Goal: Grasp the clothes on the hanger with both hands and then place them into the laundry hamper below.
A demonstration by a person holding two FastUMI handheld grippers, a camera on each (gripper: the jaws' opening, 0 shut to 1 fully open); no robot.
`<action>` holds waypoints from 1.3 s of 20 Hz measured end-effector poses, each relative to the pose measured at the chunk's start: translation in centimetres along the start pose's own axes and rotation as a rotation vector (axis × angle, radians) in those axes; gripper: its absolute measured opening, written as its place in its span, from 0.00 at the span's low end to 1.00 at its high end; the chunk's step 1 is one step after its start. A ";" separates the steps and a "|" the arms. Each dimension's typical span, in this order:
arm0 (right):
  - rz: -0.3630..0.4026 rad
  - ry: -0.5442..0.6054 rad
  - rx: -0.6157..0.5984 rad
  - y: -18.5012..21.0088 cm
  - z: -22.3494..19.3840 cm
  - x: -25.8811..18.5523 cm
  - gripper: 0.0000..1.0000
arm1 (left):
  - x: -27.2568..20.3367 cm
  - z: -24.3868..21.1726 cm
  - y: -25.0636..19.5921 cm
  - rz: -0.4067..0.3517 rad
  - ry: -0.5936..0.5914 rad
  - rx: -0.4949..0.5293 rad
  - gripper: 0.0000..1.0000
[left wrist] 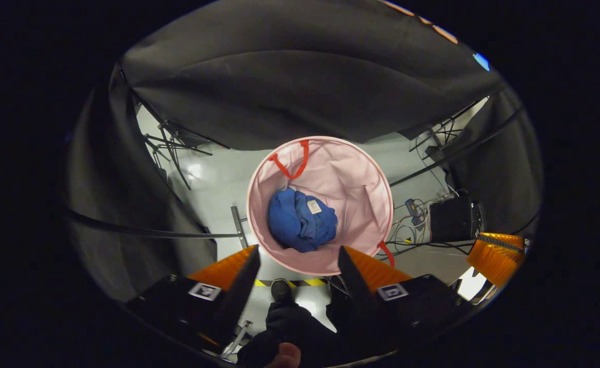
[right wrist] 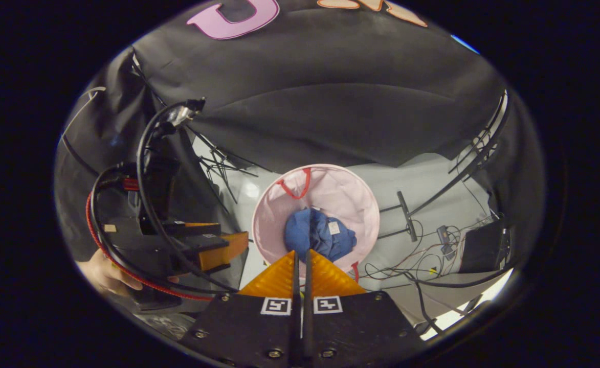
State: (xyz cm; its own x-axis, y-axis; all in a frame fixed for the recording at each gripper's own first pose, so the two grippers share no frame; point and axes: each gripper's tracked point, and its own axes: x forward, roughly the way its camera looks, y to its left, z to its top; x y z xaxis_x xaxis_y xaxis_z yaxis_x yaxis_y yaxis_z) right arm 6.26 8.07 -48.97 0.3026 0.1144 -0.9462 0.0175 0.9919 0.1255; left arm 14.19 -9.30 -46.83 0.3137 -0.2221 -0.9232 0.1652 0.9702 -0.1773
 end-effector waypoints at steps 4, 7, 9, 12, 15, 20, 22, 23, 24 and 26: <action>-0.043 -0.057 -0.019 0.0 0.8 -0.4 0.10 | -2.2 -0.2 0.3 -0.008 -0.027 -0.018 1.00; -0.050 -0.070 -0.005 0.5 1.0 -1.0 0.55 | -4.3 0.3 0.3 -0.003 -0.080 -0.019 1.00; -0.047 -0.095 0.005 0.8 1.4 -1.7 0.98 | -5.8 0.9 0.5 0.021 -0.126 -0.016 1.00; -0.055 -0.133 -0.008 0.8 2.0 -2.9 1.00 | -7.9 1.8 0.5 0.039 -0.195 -0.027 1.00; -0.052 -0.180 -0.021 0.9 2.7 -4.5 1.00 | -10.2 2.8 0.4 0.051 -0.260 -0.042 1.00; -0.045 -0.344 -0.030 0.7 6.2 -10.1 1.00 | -15.2 5.4 -0.5 0.082 -0.431 -0.022 1.00; -0.058 -0.415 -0.047 0.3 7.7 -12.2 1.00 | -17.5 6.7 -0.6 0.102 -0.516 -0.005 0.99; -0.065 -0.442 -0.053 0.2 8.5 -13.3 0.99 | -18.5 7.2 -0.6 0.112 -0.544 0.002 0.99; -0.065 -0.470 -0.054 0.3 8.9 -14.2 1.00 | -19.3 7.4 -1.1 0.109 -0.563 0.009 0.99; -0.049 -0.525 -0.046 1.0 10.1 -16.1 0.99 | -21.4 8.3 -2.1 0.105 -0.628 0.026 0.99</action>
State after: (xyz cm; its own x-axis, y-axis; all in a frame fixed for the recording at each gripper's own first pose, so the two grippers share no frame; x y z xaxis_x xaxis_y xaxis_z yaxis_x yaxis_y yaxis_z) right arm 11.03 6.64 -30.56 0.7391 0.0372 -0.6725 0.0048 0.9982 0.0605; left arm 14.86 -7.40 -23.86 0.8167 -0.1476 -0.5579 0.1237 0.9890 -0.0806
